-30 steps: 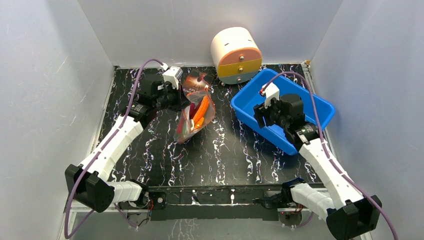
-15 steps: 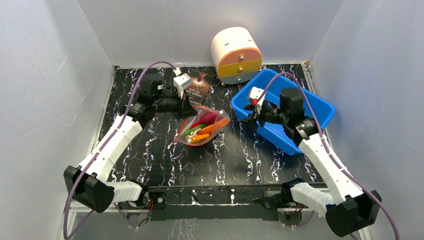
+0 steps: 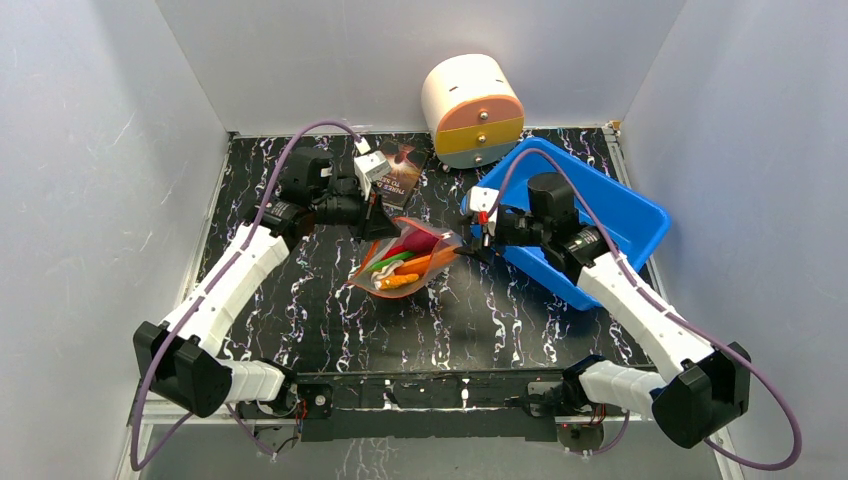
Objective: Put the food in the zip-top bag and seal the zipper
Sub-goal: Zip the zipper food storage bag at the center of the board.
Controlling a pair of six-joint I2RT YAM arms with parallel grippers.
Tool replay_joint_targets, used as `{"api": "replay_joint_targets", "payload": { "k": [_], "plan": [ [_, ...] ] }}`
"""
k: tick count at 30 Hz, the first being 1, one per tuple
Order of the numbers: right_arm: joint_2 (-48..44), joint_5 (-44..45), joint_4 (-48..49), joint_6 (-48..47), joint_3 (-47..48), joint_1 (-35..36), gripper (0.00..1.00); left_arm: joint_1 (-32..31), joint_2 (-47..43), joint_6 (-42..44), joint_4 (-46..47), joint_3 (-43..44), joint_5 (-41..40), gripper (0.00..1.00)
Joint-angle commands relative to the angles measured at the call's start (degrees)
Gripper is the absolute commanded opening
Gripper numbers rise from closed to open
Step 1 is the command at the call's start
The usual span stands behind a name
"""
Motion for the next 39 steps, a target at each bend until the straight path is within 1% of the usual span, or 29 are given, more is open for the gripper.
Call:
{"api": "replay_joint_targets", "payload": {
  "k": [1,4,5,6,9,12,13,14,16,17,18,19,21,24,27,29,33,39],
  "plan": [
    [0.67,-1.95,8.63,1.12,2.5,2.1,0.54,-0.18,0.18,0.34,2.46,2.89,3.33,0.0],
    [2.19,-2.16,9.72,1.39,2.97,2.76,0.53,-0.12,0.84,0.33,2.66,3.13,4.63,0.0],
    [2.61,-2.44,9.9,1.4,3.15,2.94,0.51,-0.12,1.09,0.29,2.78,3.15,4.87,0.0],
    [2.91,-2.59,10.06,1.44,3.37,3.02,0.47,-0.16,1.21,0.21,2.95,3.16,5.24,0.0],
    [3.26,-2.5,10.63,1.57,3.09,3.32,0.3,-0.13,1.35,0.09,3.06,3.11,5.63,0.0],
    [2.52,-1.34,11.09,2.1,1.92,3.36,0.05,-0.12,1.1,1.0,1.94,3.02,5.35,0.0],
    [1.81,-0.76,11.92,2.86,1.35,3.41,0.0,-0.12,1.09,1.84,1.01,3.39,4.74,0.0],
    [1.22,0.02,13.2,4.05,0.79,3.41,0.0,-0.14,1.09,2.37,0.28,3.91,4.09,0.05],
    [0.69,1.05,15.45,7.33,0.54,3.37,0.0,-0.12,0.99,3.04,-0.39,5.23,2.78,0.26],
    [0.94,1.33,16.04,9.1,0.89,3.38,0.0,-0.16,0.94,3.11,-0.37,5.99,2.42,0.34],
    [1.37,1.32,16.27,10.84,1.43,3.4,0.0,-0.12,0.94,3.12,-0.04,6.89,2.29,0.37],
    [1.9,1.07,16.41,12.61,2.12,3.41,0.0,-0.12,0.85,2.97,0.52,7.77,2.32,0.39],
    [3.34,0.42,16.36,16.3,3.76,3.34,0.0,-0.09,0.74,1.54,3.16,9.08,2.96,0.41],
    [5.14,-0.18,16.59,21.14,5.8,3.35,0.0,-0.2,0.56,-2.55,9.57,9.83,5.74,0.43],
    [6.48,-0.35,16.28,23.19,7.44,3.36,0.0,-1.11,0.69,-3.91,14.42,9.79,6.83,0.45],
    [7.01,-0.46,16.19,23.87,8.03,3.34,0.0,-2.12,1.0,-2.64,14.57,9.84,6.45,0.46],
    [7.42,-1.31,16.51,23.81,8.11,3.35,0.0,-3.97,1.74,2.58,12.14,10.18,4.94,0.44],
    [7.04,-3.82,16.9,22.58,7.75,3.42,0.0,-4.75,3.16,7.13,10.04,11.7,5.45,0.4]
  ]
}}
